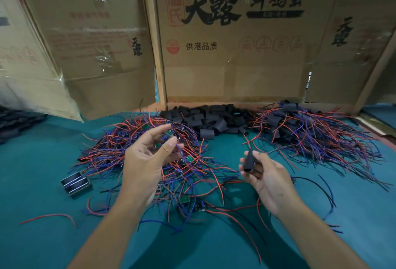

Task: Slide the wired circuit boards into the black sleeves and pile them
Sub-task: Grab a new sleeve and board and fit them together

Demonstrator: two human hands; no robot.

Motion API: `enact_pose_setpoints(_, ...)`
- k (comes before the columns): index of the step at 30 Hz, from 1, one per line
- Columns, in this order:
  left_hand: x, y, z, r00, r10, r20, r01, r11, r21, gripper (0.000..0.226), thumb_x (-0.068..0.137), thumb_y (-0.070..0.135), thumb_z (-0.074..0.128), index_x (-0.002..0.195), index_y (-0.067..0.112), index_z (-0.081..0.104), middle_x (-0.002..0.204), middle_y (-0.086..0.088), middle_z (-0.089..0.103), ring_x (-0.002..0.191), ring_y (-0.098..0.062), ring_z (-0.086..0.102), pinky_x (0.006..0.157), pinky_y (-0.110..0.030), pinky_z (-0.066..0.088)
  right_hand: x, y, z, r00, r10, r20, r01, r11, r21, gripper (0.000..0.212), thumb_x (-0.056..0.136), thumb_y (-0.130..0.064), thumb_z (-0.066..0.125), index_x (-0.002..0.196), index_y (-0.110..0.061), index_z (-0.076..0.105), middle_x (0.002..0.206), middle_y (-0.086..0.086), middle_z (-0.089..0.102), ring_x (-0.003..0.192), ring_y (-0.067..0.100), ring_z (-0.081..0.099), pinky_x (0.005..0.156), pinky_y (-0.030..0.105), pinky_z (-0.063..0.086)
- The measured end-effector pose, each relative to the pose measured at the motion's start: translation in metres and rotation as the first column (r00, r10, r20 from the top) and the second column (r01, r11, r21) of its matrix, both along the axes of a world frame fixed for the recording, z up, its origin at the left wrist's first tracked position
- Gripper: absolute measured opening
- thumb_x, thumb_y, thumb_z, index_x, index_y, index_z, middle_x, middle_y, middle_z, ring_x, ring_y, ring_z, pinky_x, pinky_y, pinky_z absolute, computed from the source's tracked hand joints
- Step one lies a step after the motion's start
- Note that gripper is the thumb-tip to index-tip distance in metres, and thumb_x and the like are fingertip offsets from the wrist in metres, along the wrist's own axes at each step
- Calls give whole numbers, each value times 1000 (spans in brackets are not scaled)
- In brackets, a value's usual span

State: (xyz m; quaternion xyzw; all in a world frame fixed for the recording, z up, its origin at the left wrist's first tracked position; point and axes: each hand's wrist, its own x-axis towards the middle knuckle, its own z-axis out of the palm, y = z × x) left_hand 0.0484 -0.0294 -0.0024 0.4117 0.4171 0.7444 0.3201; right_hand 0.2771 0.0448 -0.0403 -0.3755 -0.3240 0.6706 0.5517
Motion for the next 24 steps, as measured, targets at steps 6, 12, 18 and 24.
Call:
enact_pose_setpoints(6,-5,-2,2,996,90,19,-90,995,31,33,82,-2,70,114,7,68,89,-6,68,77,-20,72,67,-27,60,-5,-3,-5,906,48,421,-189,936,299,13,91,1,62,95,-10,66,92,11,68,76,18,64,68,23,57)
enact_pose_setpoints(12,-10,-1,7,982,115,148,-122,992,40,30,81,-3,71,110,8,68,90,-12,65,79,-20,70,68,-23,58,3,-3,-12,518,-47,854,-569,726,385,34,86,-7,69,110,-30,63,108,-12,68,107,4,61,93,16,44)
enact_pose_setpoints(18,-13,2,6,967,97,236,-109,993,38,27,85,-6,67,110,5,66,90,-11,56,76,-19,71,70,-20,57,-7,-15,-10,561,-161,812,-567,639,519,32,83,-15,72,108,-33,63,106,-23,64,106,-2,59,90,8,41)
enact_pose_setpoints(24,-12,3,6,951,67,303,-82,996,34,20,89,-5,64,105,7,65,86,-7,59,73,-13,71,70,-17,56,-14,-27,-8,638,6,770,-570,676,467,30,86,-10,73,111,-25,64,103,-9,68,101,4,64,89,16,49)
